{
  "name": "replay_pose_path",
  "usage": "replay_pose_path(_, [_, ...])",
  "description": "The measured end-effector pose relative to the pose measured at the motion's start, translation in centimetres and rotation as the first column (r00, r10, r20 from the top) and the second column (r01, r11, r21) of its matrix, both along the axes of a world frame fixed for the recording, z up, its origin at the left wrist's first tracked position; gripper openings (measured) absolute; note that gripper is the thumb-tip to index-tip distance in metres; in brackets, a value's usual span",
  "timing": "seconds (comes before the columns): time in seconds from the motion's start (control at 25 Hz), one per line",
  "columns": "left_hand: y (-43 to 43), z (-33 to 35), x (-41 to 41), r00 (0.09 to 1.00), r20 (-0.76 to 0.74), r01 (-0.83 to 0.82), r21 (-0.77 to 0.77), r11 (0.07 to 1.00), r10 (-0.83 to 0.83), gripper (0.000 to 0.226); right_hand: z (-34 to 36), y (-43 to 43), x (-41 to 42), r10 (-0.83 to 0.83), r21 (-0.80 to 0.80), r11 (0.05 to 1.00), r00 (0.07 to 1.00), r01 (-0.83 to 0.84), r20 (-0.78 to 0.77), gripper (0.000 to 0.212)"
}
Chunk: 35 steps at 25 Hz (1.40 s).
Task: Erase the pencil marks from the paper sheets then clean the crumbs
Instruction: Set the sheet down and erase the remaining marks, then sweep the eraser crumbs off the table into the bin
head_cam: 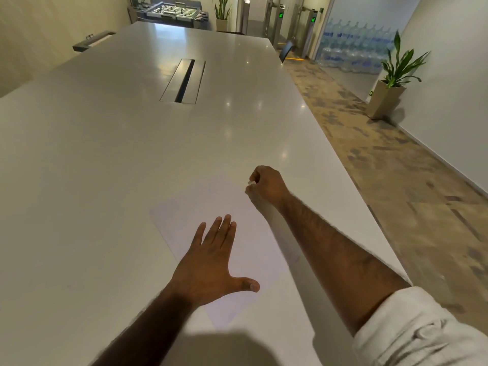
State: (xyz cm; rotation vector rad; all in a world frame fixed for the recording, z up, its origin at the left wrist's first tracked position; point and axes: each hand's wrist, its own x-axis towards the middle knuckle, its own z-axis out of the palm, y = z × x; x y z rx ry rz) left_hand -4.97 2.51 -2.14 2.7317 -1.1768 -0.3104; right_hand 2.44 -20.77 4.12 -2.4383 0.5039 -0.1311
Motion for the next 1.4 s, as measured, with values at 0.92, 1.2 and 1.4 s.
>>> replay_pose_path(0.92, [-0.1, 1.3, 0.3, 0.996, -0.047, 0.086, 0.146, 0.986, -0.08, 0.104, -6.2, 3.9, -19.2, 0.139, -0.464, 0.856, 0.966, -0.228, -0.218, 0.076])
replay_pose_path(1.2, [0.4, 0.7, -0.1, 0.997, -0.031, 0.069, 0.059, 0.996, -0.067, 0.092, -5.0, 1.5, -8.9, -0.028, -0.37, 0.929, 0.992, -0.019, -0.122, 0.075])
replay_pose_path(1.4, [0.2, 1.6, -0.3, 0.995, -0.093, 0.046, 0.067, 0.997, -0.039, 0.095, -3.0, -3.3, -1.2, 0.063, -0.46, 0.865, 0.954, -0.198, -0.293, 0.054])
